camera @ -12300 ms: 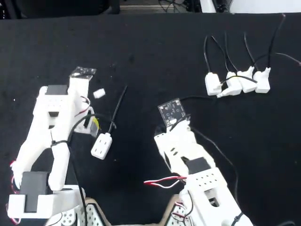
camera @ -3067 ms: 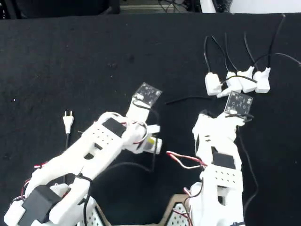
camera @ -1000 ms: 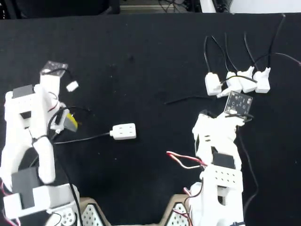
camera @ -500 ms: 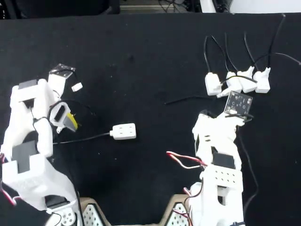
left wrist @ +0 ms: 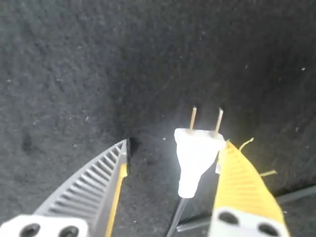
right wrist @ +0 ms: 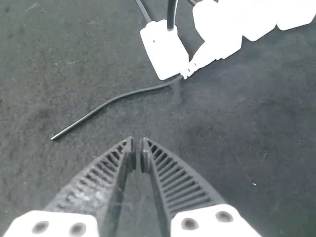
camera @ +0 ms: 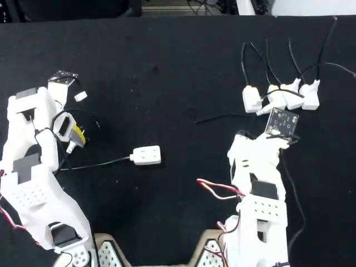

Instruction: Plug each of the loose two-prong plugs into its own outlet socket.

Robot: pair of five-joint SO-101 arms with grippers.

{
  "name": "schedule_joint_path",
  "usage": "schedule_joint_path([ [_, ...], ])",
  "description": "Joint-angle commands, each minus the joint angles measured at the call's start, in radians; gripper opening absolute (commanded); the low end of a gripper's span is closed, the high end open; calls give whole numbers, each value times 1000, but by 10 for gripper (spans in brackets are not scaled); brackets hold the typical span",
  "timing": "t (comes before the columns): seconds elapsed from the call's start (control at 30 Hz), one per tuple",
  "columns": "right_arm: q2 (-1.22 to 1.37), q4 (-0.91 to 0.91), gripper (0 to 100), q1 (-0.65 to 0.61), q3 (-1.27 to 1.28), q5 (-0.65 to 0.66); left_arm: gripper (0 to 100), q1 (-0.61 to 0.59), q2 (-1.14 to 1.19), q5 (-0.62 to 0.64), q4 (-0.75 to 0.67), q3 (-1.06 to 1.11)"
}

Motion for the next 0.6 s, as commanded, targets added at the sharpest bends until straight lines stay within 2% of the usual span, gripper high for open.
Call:
schedule_joint_path([
  [0.0,-27,-25,18,-25,-54,-2,269,41,-11,66,-5,-59],
  [0.17,-27,-25,18,-25,-54,-2,39,84,-11,138,-6,-59],
  [0.2,-27,-25,18,-25,-54,-2,21,88,-11,152,-12,-59],
  [0.27,-27,-25,18,-25,-54,-2,60,88,-18,166,-20,-59],
  [0.37,-27,-25,18,-25,-54,-2,28,81,-28,163,-14,-71],
  [0.57,-27,-25,18,-25,-54,-2,30,61,-135,158,184,-173],
])
